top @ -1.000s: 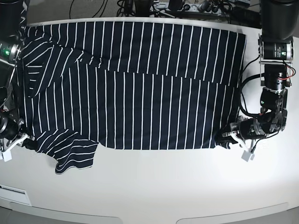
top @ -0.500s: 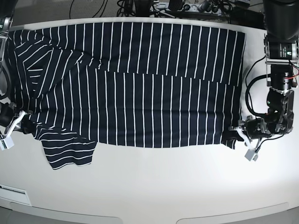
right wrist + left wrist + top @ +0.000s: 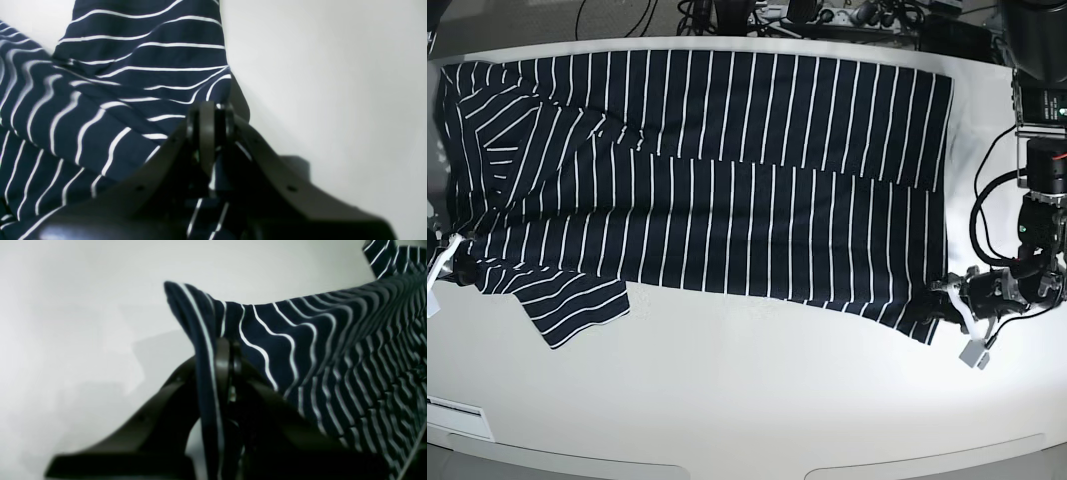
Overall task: Fold the T-shirt properly
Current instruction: 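Lift the hem and fold it over toward the collar fold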
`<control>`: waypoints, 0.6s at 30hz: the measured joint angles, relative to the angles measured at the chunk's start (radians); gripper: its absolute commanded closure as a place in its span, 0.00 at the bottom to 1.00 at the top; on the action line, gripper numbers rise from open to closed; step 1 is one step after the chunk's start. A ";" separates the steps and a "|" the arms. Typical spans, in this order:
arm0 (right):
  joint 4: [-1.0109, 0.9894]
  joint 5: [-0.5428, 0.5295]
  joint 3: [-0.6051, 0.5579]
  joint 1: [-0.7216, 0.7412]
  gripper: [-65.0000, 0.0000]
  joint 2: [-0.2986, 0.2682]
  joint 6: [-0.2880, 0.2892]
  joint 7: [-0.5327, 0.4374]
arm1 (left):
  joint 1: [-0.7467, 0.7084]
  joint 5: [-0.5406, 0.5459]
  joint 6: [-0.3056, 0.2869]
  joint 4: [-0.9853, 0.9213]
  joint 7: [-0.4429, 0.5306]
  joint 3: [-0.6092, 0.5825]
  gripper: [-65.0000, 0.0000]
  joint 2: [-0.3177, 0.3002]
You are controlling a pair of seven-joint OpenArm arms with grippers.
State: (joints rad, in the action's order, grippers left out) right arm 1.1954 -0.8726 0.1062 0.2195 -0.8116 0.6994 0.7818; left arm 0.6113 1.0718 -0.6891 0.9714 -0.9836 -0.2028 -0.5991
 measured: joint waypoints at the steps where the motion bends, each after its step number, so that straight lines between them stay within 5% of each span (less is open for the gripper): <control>1: 0.000 0.000 0.000 0.000 1.00 -0.003 0.000 0.001 | 0.004 -0.019 0.000 0.007 0.004 -0.013 1.00 -0.004; 6: 0.000 -0.023 0.000 0.004 1.00 -0.005 0.000 0.025 | 0.020 0.011 0.000 0.019 -0.003 -0.045 1.00 -0.021; 11: 0.000 -0.117 0.000 -0.003 1.00 -0.008 -0.003 0.163 | 0.011 0.257 0.000 0.022 -0.209 -0.045 1.00 -0.051; 14: 0.000 -0.142 0.000 -0.028 1.00 -0.029 -0.002 0.174 | 0.009 0.402 0.000 0.024 -0.277 -0.046 1.00 -0.099; 18: 0.001 -0.151 0.000 -0.034 1.00 -0.038 -0.002 0.176 | 0.005 0.402 0.000 0.026 -0.307 -0.046 1.00 -0.180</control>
State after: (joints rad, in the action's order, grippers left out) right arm 1.1961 -1.0233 0.1062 0.1860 -0.8494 0.6979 0.9581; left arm 0.6163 1.4742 -0.6891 0.9974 -1.2903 -0.2485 -0.7795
